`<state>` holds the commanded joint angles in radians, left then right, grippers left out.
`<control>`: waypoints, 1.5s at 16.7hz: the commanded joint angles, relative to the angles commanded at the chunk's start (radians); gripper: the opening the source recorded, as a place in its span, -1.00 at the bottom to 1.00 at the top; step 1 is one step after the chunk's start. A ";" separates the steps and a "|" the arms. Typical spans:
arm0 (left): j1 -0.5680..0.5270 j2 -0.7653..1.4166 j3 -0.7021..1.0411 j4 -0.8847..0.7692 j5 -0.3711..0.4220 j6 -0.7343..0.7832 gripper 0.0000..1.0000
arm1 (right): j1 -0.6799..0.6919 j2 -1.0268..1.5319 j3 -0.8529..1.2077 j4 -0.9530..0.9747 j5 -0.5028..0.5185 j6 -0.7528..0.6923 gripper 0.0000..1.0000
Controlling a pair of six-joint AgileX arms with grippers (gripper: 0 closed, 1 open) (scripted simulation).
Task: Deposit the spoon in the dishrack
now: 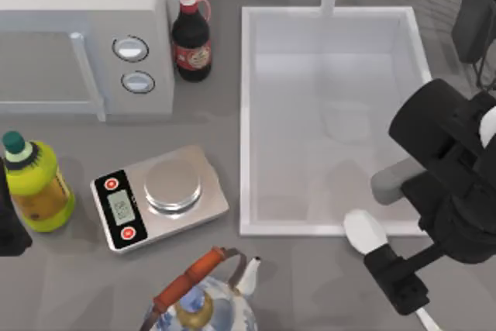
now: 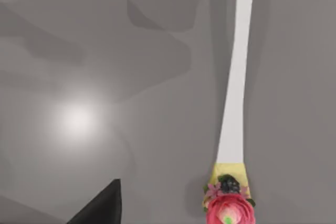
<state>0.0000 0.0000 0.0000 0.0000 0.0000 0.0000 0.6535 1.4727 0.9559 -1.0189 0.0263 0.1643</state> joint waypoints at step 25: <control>0.000 0.000 0.000 0.000 0.000 0.000 1.00 | -0.007 0.221 -0.231 0.451 0.000 -0.004 0.10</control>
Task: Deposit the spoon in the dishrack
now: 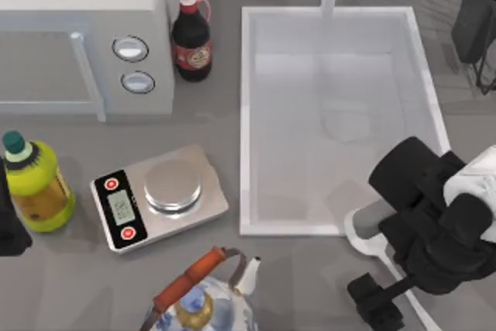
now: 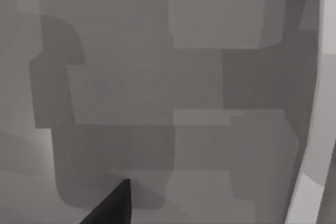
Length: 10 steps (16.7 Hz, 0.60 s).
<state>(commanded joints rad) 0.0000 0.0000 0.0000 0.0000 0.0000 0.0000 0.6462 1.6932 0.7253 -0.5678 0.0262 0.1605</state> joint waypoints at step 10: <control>0.000 0.000 0.000 0.000 0.000 0.000 1.00 | 0.000 0.000 0.000 0.000 0.000 0.000 -1.00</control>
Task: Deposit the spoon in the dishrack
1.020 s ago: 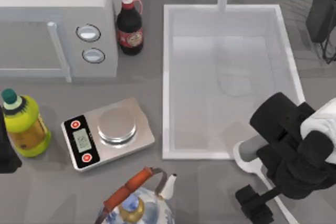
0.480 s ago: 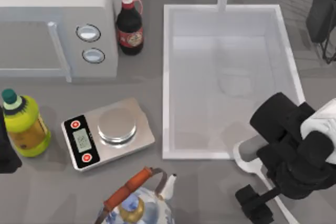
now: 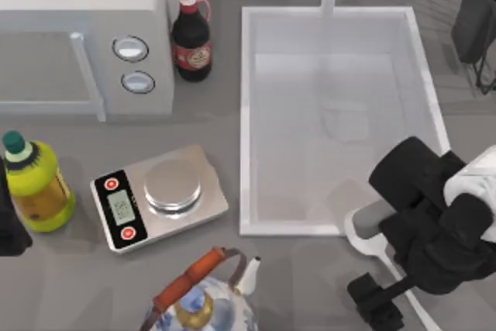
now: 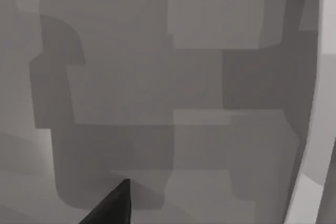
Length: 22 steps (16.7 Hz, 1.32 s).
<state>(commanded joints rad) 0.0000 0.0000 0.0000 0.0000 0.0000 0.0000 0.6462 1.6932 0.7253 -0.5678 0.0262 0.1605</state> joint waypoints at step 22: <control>0.000 0.000 0.000 0.000 0.000 0.000 1.00 | -0.006 -0.219 0.668 -0.867 -0.016 -0.012 -1.00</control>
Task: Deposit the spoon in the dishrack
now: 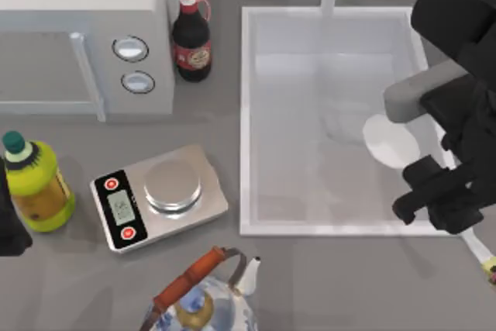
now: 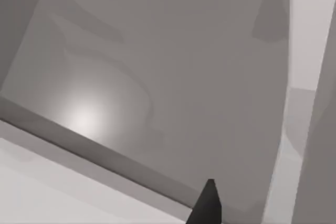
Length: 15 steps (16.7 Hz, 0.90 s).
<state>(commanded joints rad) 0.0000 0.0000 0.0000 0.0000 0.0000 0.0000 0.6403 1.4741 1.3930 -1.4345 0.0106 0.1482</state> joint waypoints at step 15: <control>0.000 0.000 0.000 0.000 0.000 0.000 1.00 | -0.334 -0.125 -0.018 0.310 -0.172 -0.036 -1.00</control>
<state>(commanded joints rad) 0.0000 0.0000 0.0000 0.0000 0.0000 0.0000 0.3063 1.3495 1.3755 -1.1241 -0.1614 0.1117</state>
